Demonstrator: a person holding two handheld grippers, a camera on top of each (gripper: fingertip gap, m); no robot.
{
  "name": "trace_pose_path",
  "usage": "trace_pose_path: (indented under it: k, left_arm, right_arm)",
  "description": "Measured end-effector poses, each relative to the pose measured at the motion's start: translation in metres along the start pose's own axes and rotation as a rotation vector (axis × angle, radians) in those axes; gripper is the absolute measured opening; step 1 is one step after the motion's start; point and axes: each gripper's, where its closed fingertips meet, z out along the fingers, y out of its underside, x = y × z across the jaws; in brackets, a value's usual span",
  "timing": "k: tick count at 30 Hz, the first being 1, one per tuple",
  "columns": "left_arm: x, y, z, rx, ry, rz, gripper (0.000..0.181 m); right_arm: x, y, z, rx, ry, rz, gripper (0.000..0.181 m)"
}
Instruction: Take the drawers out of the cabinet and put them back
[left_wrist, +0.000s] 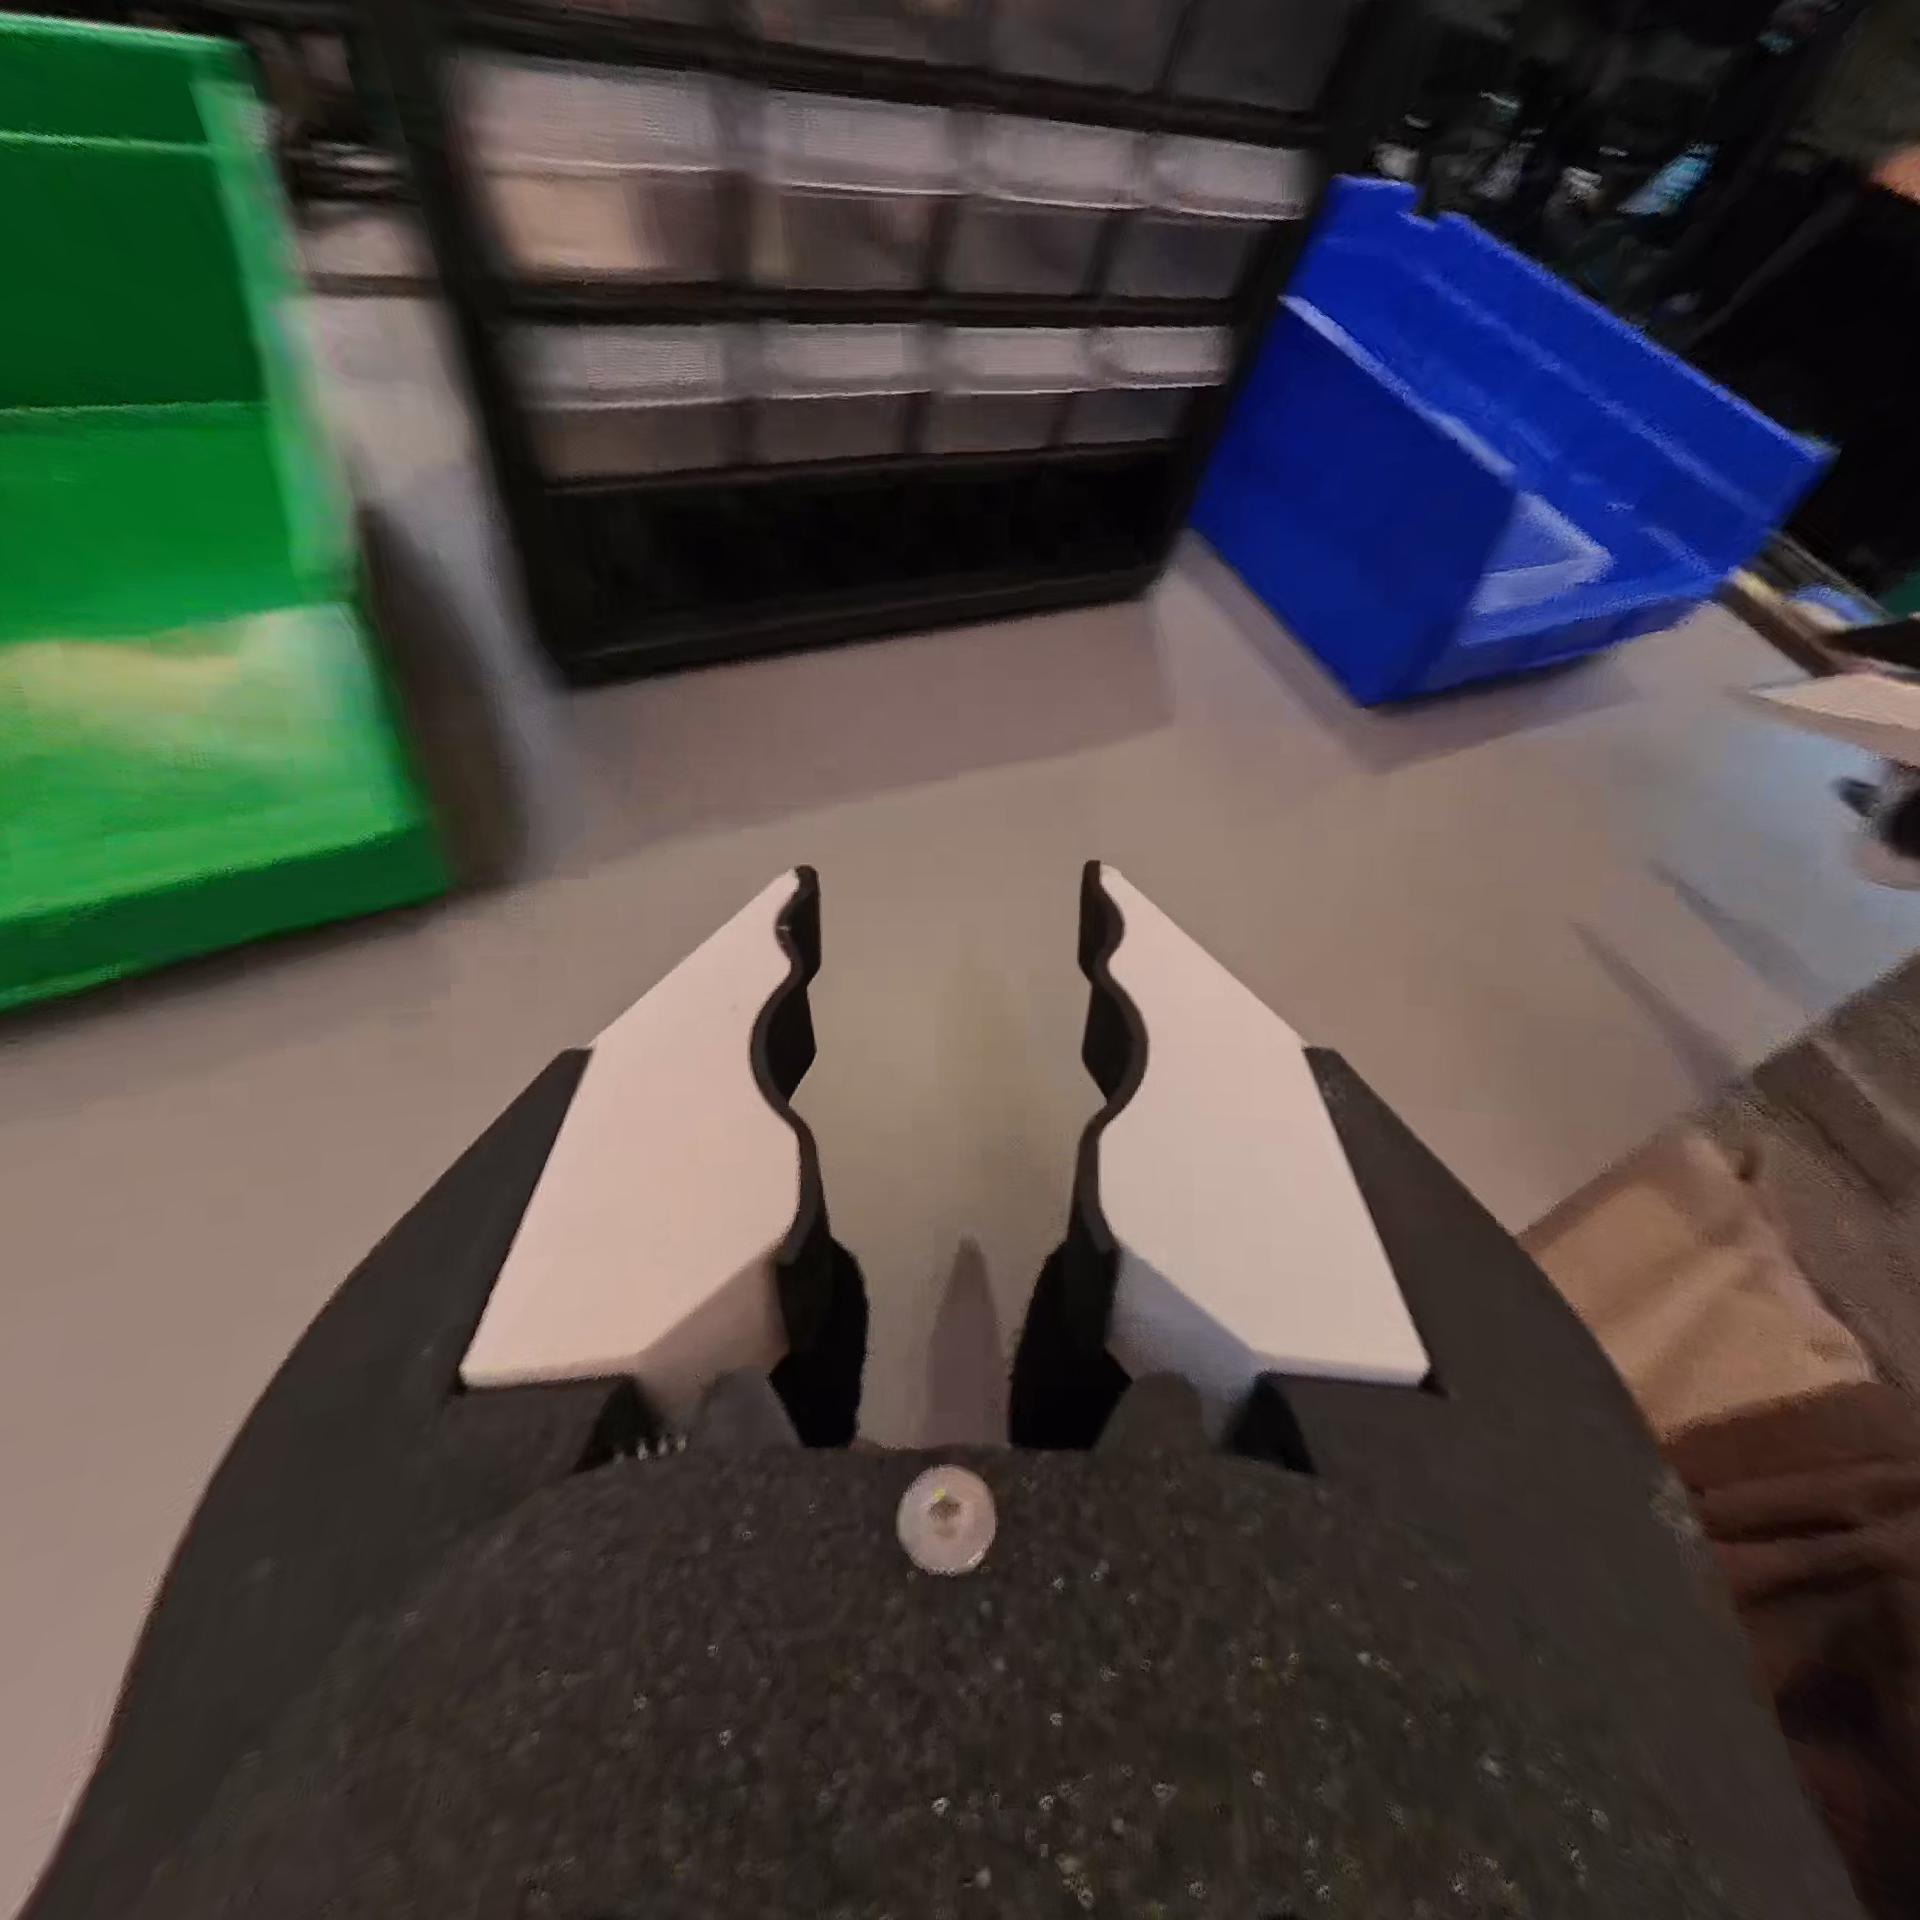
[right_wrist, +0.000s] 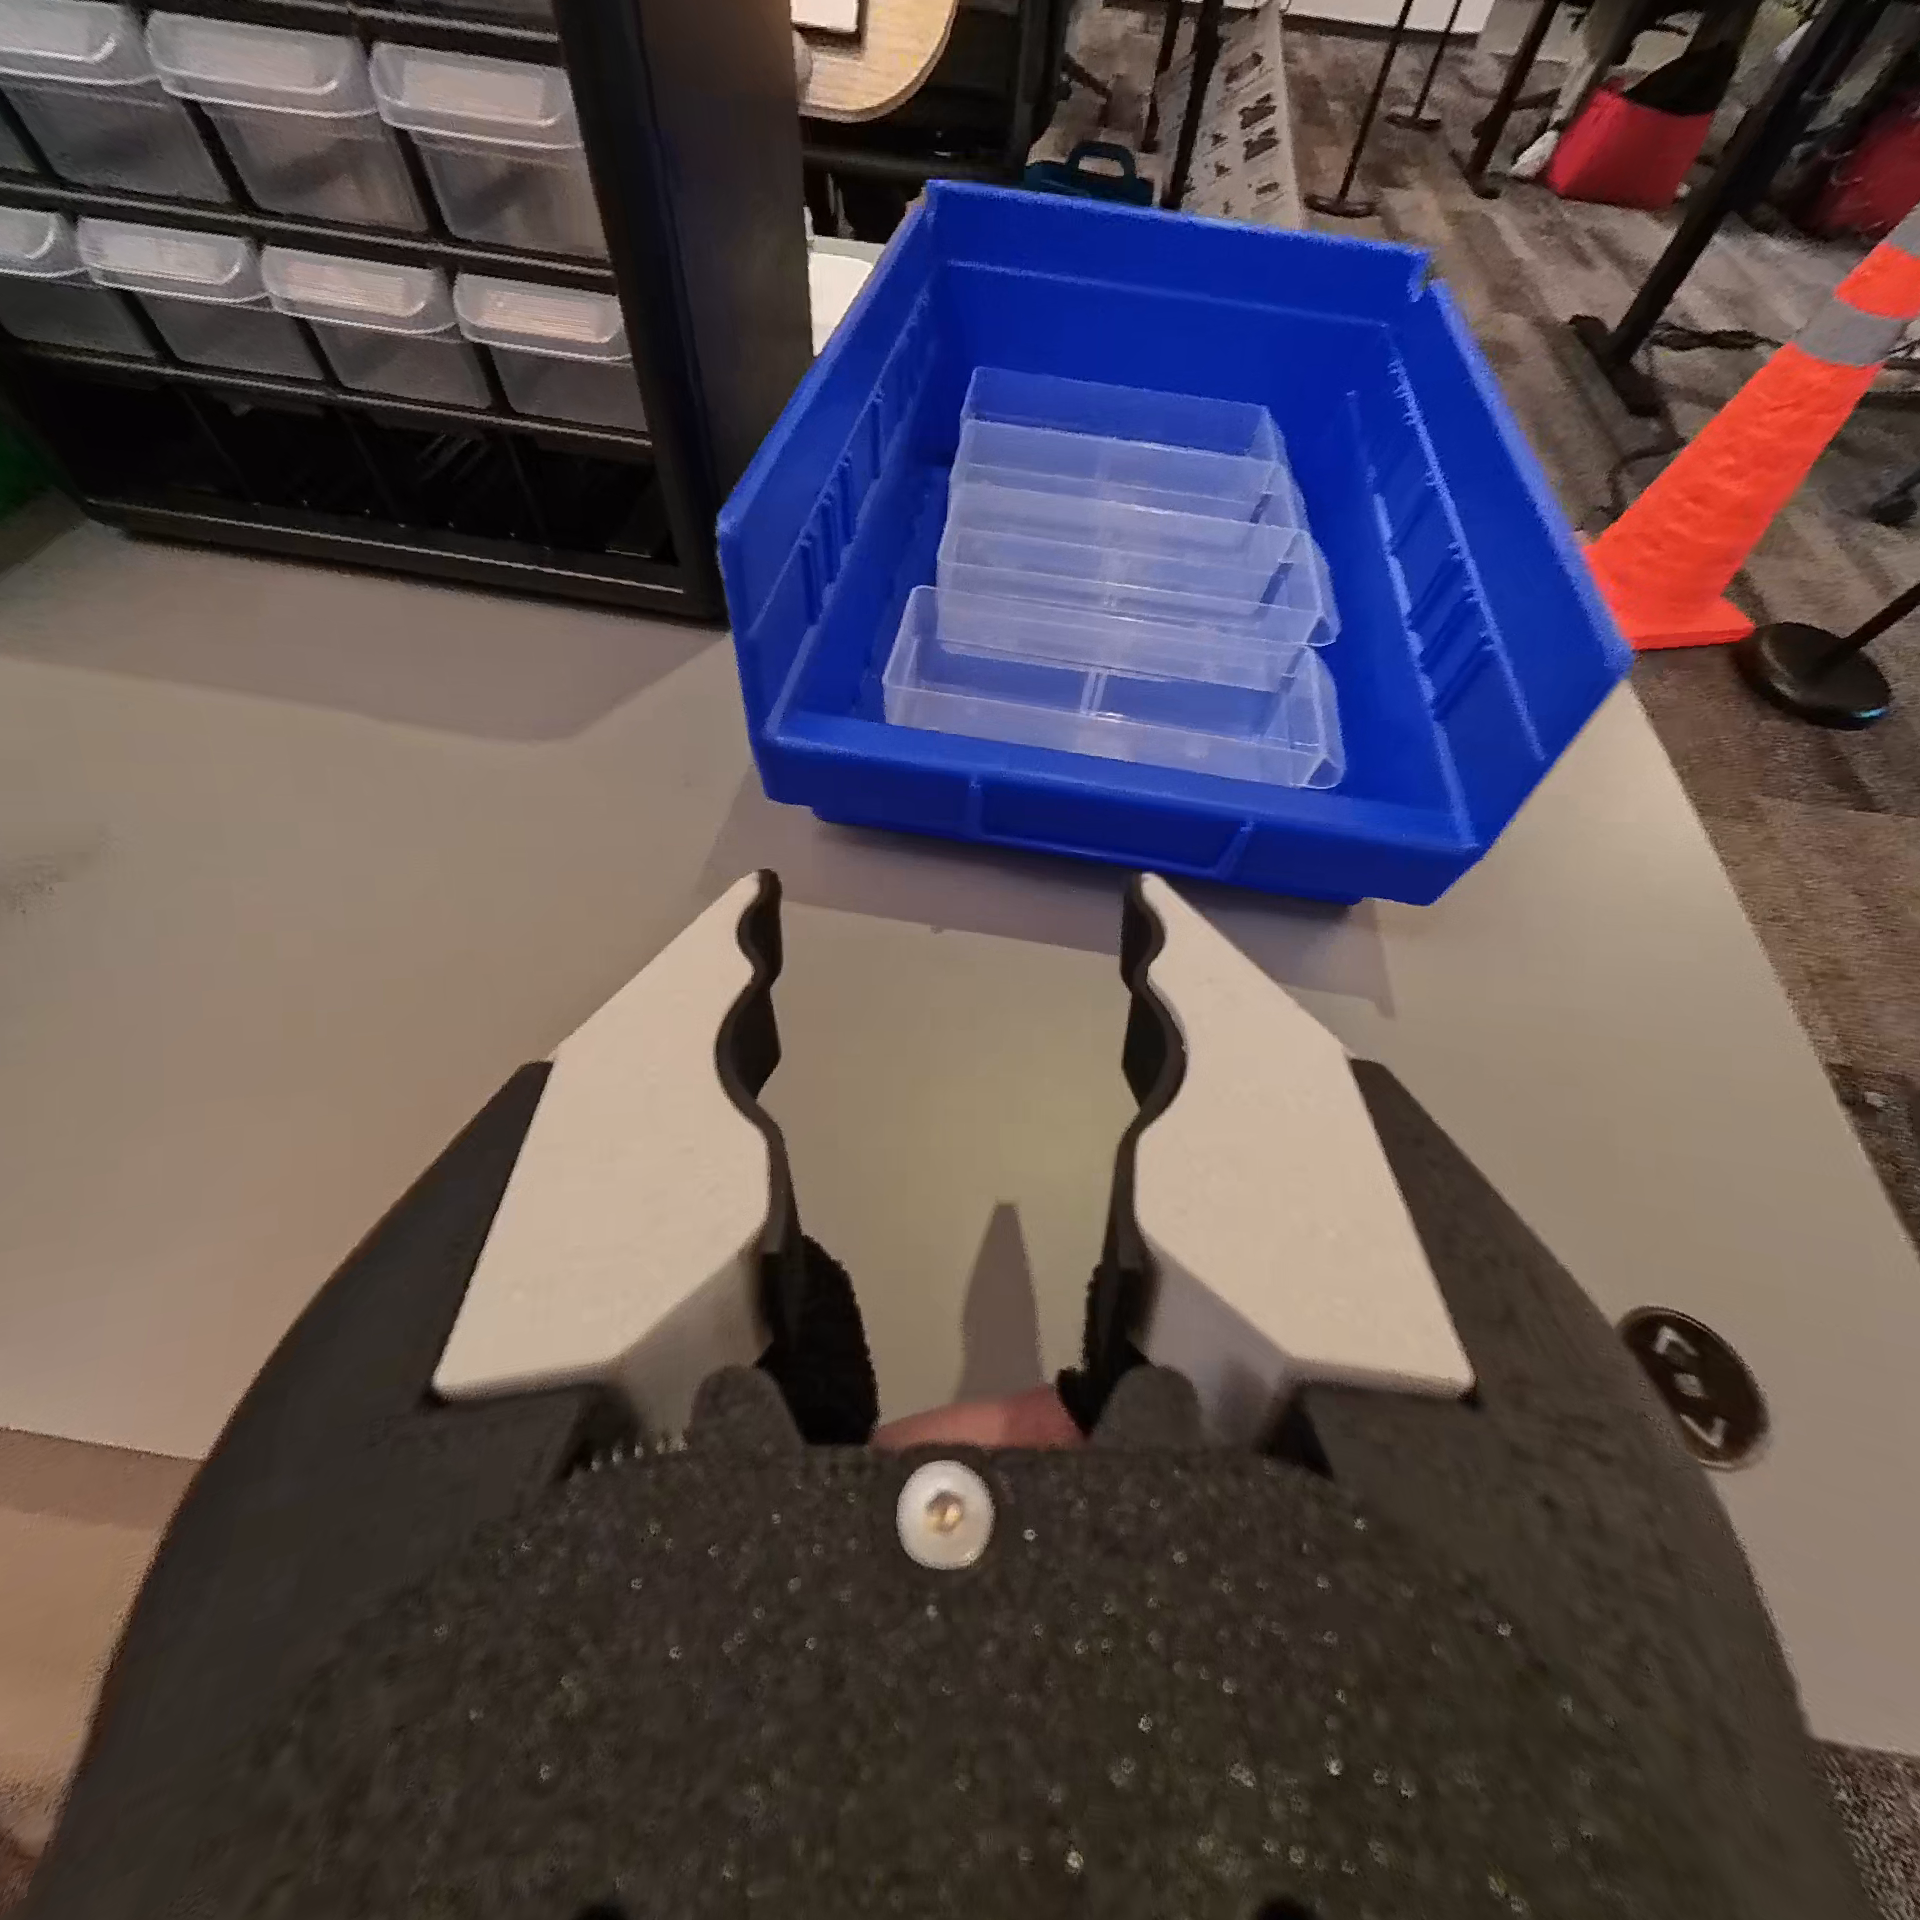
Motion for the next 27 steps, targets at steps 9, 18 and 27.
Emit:
trace_pose_path:
  k: [9,18,27]
  left_arm:
    - [0.18,-0.019,0.174,-0.183,0.301,0.058,0.063]
    - [0.18,-0.031,0.217,-0.06,0.135,0.123,0.019]
    - [0.139,-0.014,0.165,-0.097,0.201,0.308,0.006]
  right_arm:
    - [0.026,0.0,-0.009,0.028,0.062,-0.009,0.065]
    - [0.041,0.005,-0.029,0.043,0.103,-0.005,0.063]
    - [0.083,-0.031,-0.077,0.272,0.167,0.137,0.053]
